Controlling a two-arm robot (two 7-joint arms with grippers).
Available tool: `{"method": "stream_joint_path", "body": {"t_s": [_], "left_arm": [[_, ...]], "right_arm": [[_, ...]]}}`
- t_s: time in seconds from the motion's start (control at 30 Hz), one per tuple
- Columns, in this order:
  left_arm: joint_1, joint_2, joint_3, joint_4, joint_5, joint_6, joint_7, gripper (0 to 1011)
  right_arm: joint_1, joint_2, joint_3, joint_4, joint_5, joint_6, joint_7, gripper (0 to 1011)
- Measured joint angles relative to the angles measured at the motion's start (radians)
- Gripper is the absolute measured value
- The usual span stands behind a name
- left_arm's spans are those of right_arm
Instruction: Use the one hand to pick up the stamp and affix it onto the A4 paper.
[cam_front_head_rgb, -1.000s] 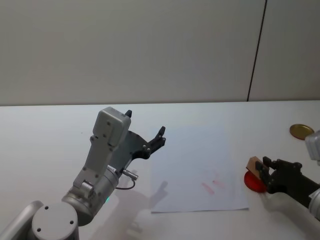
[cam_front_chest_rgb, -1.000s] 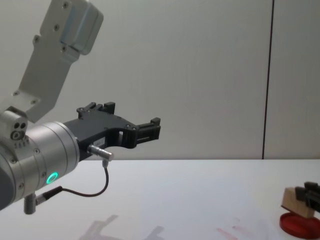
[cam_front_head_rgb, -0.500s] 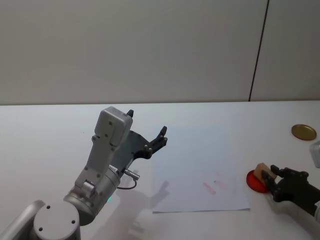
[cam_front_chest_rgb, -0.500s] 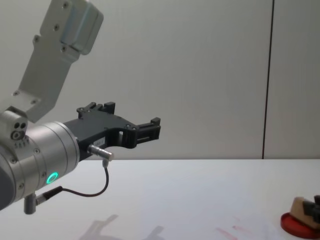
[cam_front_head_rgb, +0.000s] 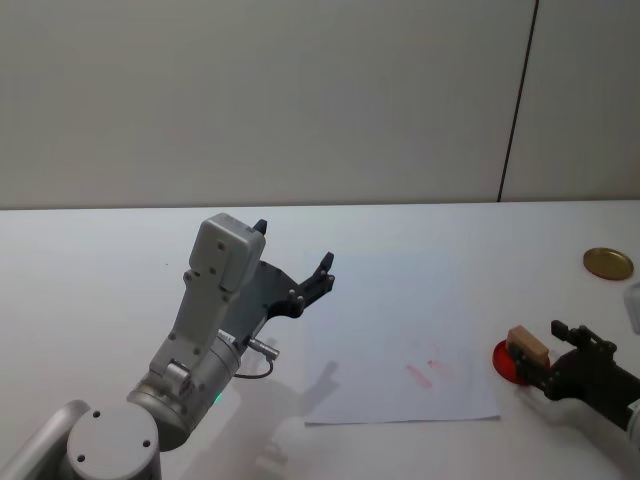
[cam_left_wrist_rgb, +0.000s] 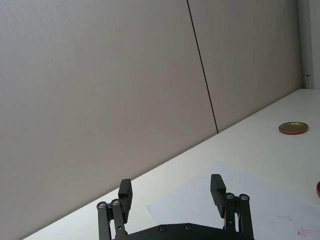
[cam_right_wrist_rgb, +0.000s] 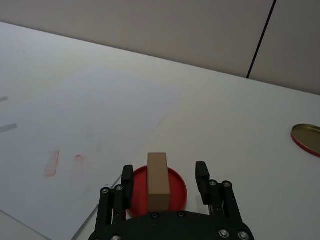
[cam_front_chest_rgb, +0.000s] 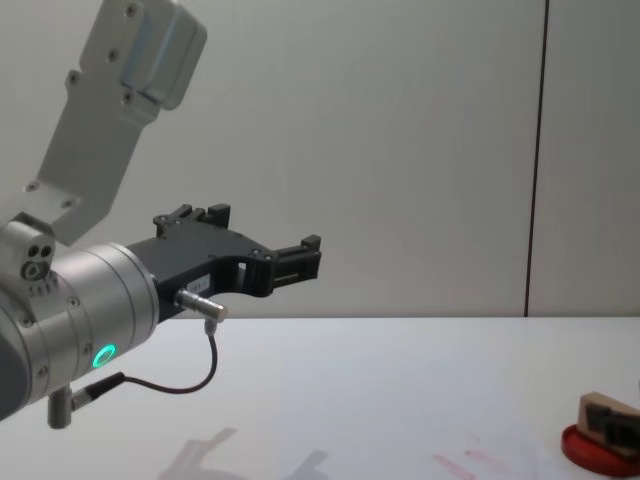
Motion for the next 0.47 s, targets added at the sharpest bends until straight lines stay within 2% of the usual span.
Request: {"method": "stream_joint_path", "body": {"t_s": [0.23, 0.37, 0.47], "left_arm": [[0.000, 0.000, 0.000, 0.000, 0.000, 0.000, 0.000, 993], [0.000, 0.000, 0.000, 0.000, 0.000, 0.000, 0.000, 993], [0.000, 0.000, 0.000, 0.000, 0.000, 0.000, 0.000, 993]], "right_arm": [[-0.003, -0.001, 0.003, -0.027, 0.014, -0.030, -0.015, 921], [-0.005, -0.001, 0.004, -0.042, 0.020, -0.040, -0.022, 1001], [-0.006, -0.001, 0.006, -0.056, 0.025, -0.049, -0.030, 1001]]}}
